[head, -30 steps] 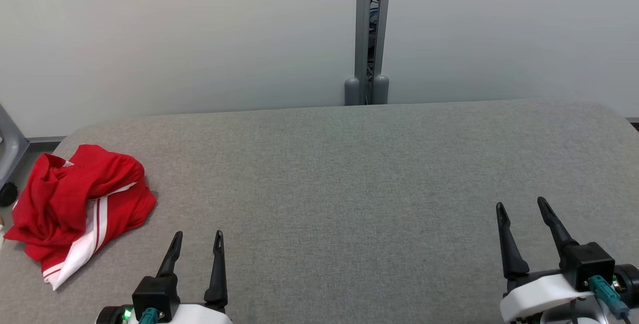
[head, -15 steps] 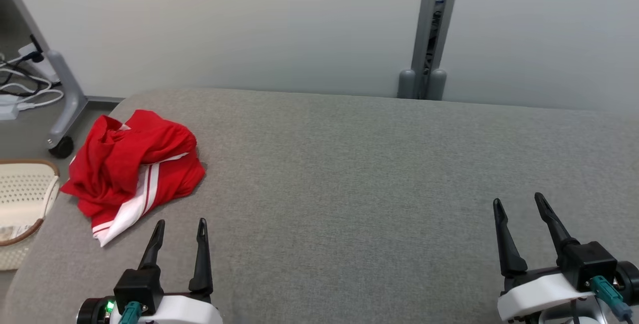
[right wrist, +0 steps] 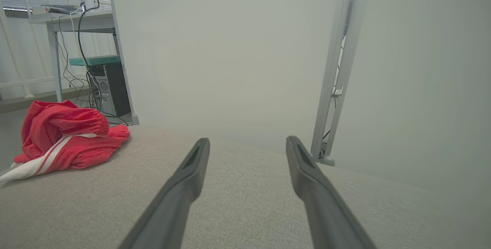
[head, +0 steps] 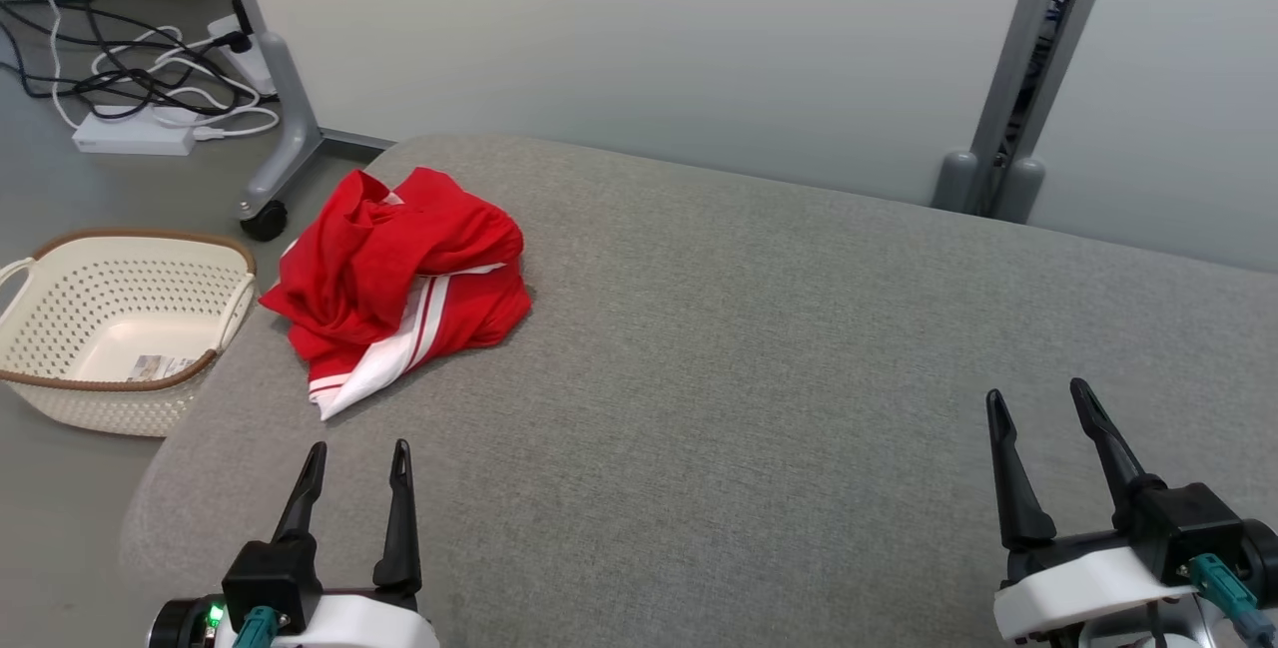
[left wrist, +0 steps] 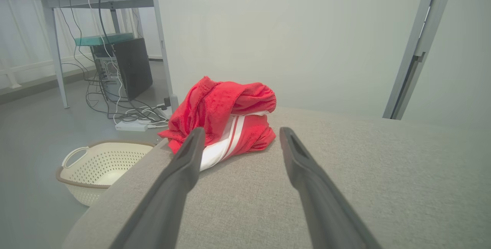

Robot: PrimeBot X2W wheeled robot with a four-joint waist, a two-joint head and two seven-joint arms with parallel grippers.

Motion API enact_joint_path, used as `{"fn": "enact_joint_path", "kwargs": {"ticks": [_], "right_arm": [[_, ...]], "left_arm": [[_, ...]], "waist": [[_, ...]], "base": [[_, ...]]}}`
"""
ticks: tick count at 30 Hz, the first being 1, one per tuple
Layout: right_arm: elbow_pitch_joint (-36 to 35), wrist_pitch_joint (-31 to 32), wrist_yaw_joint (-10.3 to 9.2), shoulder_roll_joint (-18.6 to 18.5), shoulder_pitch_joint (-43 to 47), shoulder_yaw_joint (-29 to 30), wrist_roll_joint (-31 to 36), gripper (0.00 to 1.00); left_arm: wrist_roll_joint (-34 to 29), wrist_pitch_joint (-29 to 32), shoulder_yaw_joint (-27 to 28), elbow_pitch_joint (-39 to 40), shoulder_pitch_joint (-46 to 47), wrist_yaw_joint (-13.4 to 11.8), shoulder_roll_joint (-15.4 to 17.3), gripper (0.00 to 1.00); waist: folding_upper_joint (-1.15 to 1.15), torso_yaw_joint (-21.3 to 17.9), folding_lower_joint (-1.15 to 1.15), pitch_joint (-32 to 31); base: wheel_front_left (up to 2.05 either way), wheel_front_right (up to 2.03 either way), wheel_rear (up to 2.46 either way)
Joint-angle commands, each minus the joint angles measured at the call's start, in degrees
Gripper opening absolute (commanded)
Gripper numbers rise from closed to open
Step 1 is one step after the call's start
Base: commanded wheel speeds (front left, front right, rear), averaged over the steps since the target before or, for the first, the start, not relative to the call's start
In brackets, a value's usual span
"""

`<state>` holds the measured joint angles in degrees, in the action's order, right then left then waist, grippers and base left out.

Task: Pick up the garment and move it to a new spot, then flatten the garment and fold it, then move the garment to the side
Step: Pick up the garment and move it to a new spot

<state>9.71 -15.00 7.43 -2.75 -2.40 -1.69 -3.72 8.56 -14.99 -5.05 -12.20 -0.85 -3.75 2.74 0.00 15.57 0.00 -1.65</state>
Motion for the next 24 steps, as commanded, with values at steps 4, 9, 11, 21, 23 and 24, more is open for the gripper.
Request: {"fn": "enact_joint_path", "kwargs": {"ticks": [4, 9, 11, 21, 23, 24], "right_arm": [[-0.47, -0.31, 0.11, -0.28, 0.82, 0.05, -0.65, 1.00], [-0.52, -0.31, 0.11, -0.28, 1.36, -0.84, -1.29, 1.00], [-0.34, -0.31, 0.11, -0.29, 1.38, -1.00, -1.33, 1.00], [0.16, -0.31, 0.11, -0.28, 1.65, -2.75, -2.36, 1.00], [0.21, -0.31, 0.11, -0.29, 1.61, -3.01, -2.44, 1.00], [0.26, -0.31, 0.11, -0.28, 1.58, -3.10, -2.40, 1.00]], "left_arm": [[-0.81, -0.27, -0.12, -0.39, -0.35, 0.53, 0.25, 1.00], [-1.14, -0.27, -0.07, -0.69, -0.75, 0.62, 0.24, 1.00], [-1.01, -0.27, -0.01, -0.75, -0.92, 0.43, 0.26, 1.00], [-0.67, -0.27, -0.37, -1.19, -0.81, 0.38, 0.26, 1.00], [-0.87, -0.27, -0.24, -1.28, -0.97, 0.55, 0.26, 1.00], [-0.94, -0.27, -0.26, -1.27, -1.04, 0.59, 0.25, 1.00]], "waist": [[0.00, 3.21, 0.00, -1.05], [0.00, 5.37, 0.00, -1.60], [0.00, 5.97, 0.00, -1.74], [0.00, 9.32, 0.00, -2.34], [0.00, 9.97, 0.00, -2.48], [0.00, 10.24, 0.00, -2.57]], "base": [[0.00, 0.00, 0.00], [0.00, 0.00, 0.00], [0.00, 0.00, 0.00], [0.00, 0.00, 0.00], [0.00, 0.00, 0.00], [0.00, 0.00, 0.00]]}}
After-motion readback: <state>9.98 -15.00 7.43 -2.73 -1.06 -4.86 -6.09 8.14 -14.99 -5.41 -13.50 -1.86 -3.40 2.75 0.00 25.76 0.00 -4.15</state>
